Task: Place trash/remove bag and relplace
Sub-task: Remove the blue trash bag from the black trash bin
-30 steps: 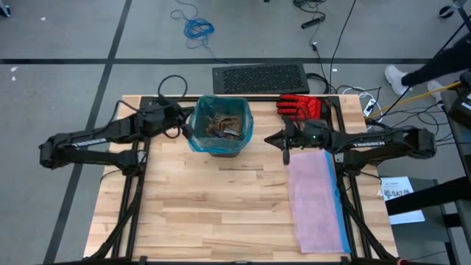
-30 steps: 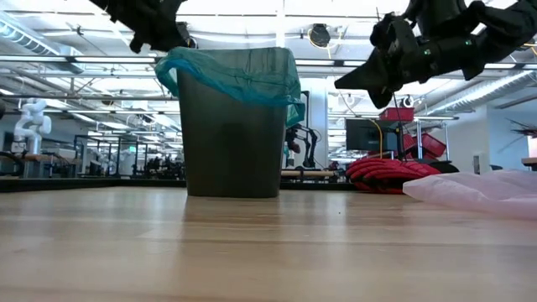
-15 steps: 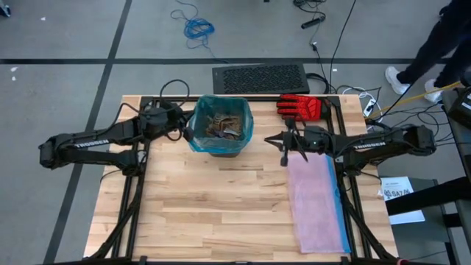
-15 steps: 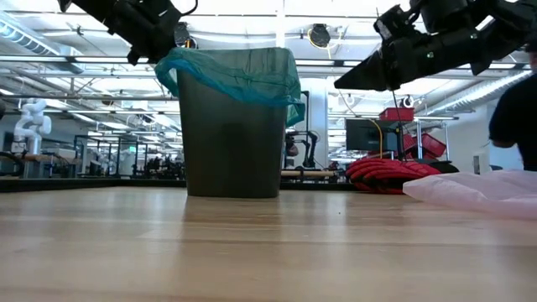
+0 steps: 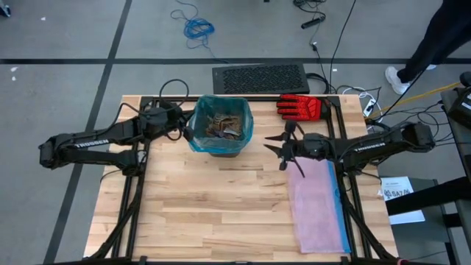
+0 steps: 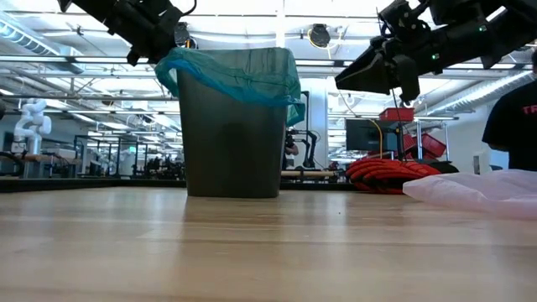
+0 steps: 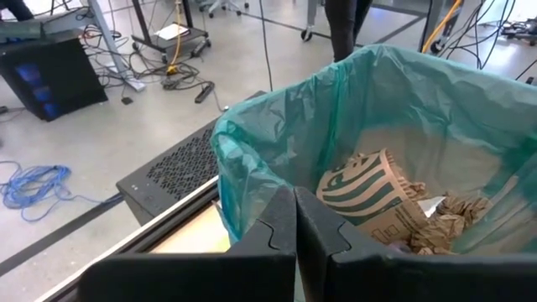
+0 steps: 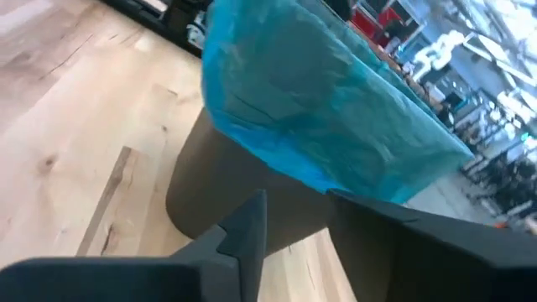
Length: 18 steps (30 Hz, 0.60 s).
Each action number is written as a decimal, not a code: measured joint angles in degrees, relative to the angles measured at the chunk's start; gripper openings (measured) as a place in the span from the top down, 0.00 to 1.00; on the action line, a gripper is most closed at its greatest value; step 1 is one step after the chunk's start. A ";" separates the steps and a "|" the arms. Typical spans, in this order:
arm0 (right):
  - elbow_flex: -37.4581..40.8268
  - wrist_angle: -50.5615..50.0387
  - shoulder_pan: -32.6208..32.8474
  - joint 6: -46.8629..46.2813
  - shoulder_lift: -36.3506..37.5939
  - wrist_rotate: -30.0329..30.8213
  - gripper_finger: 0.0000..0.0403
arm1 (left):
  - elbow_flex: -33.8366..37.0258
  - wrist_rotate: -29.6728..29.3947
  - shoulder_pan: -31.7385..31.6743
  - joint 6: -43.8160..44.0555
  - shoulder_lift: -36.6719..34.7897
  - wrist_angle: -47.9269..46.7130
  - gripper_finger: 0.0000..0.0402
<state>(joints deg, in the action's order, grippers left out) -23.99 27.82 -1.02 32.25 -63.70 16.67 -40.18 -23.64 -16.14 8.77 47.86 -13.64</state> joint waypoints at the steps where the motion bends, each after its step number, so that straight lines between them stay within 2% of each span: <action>1: 0.00 0.82 0.23 1.11 -0.74 0.00 0.69 | 0.00 0.00 0.00 -0.02 0.00 0.04 1.00; 4: -0.02 3.92 0.55 4.86 -3.71 0.49 0.67 | 0.00 -0.03 0.00 0.01 0.00 0.24 1.00; 9: -2.20 7.79 0.64 11.92 -9.61 6.06 0.67 | 0.00 -0.06 0.00 0.01 0.02 0.29 1.00; 18: -8.45 7.94 0.66 23.87 -20.98 6.08 0.67 | 0.00 -0.11 0.00 -0.04 0.02 0.27 1.00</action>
<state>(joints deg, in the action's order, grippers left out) -32.44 35.77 -0.36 56.12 -84.67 22.74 -40.18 -23.75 -16.14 8.73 47.88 -13.37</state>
